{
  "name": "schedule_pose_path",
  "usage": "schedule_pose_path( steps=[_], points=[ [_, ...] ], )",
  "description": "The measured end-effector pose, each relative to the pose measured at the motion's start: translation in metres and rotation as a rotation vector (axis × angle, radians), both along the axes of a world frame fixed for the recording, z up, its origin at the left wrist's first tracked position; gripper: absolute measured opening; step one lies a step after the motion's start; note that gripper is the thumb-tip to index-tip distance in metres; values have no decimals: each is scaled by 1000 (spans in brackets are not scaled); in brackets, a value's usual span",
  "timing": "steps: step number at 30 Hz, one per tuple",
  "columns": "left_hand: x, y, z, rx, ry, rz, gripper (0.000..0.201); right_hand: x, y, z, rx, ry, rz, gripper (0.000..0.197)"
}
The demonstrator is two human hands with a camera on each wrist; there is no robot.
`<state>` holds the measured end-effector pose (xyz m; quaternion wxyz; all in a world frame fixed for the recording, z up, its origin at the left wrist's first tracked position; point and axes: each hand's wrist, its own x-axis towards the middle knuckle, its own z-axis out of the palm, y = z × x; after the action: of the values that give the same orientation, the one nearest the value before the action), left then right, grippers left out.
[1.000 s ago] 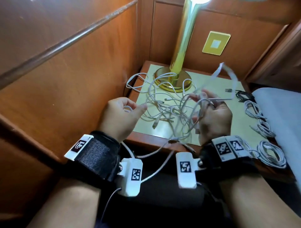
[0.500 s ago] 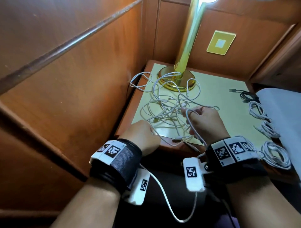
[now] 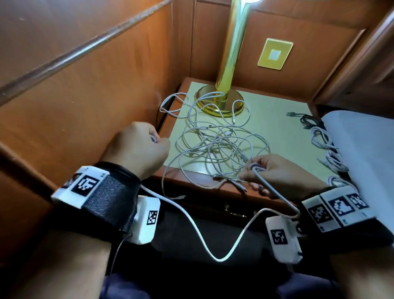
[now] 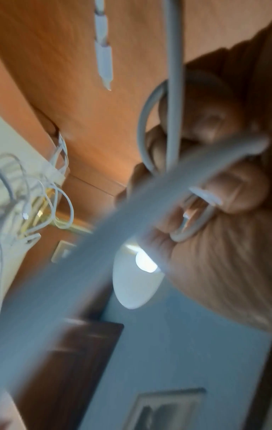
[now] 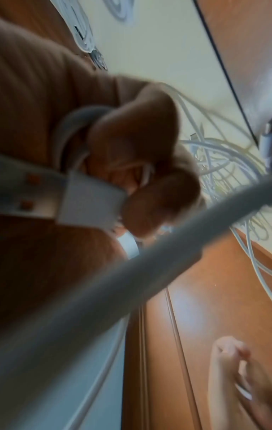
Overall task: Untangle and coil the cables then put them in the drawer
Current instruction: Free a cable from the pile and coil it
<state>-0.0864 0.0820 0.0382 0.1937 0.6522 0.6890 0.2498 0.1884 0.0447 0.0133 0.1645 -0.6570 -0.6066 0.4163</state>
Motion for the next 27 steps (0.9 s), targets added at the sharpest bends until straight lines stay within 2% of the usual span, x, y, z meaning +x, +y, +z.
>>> schedule_pose_path(
  steps=[2,4,5,6,8,12,14,17,19,21,23,27],
  points=[
    [1,-16,12,153,-159,-109,14,0,-7,2,108,164,-69,11],
    [-1,-36,19,230,-448,-221,8,-4,-16,5,218,327,-171,11],
    [-1,-47,20,219,-610,-255,8,-7,-22,7,264,394,-217,13],
    [1,-58,18,192,-760,-276,16,-12,-30,9,301,433,-248,18],
    [5,-80,12,151,-923,-317,27,-23,-51,11,350,404,-250,34],
    [17,-125,20,173,-1027,-437,27,-42,-110,3,366,110,-72,73],
    [21,-148,29,173,-1071,-504,24,-44,-141,-5,278,-14,47,95],
    [27,-186,42,147,-1118,-552,22,-39,-188,-8,84,14,177,133],
    [31,-214,51,122,-1148,-586,28,-35,-218,-2,-4,40,199,149],
    [33,-240,63,101,-1159,-636,32,-29,-245,8,-56,13,186,155],
    [35,-261,74,117,-1104,-686,32,-25,-268,21,-107,59,174,150],
    [42,-291,95,149,-911,-829,30,-20,-294,48,-87,427,127,127]
  ],
)
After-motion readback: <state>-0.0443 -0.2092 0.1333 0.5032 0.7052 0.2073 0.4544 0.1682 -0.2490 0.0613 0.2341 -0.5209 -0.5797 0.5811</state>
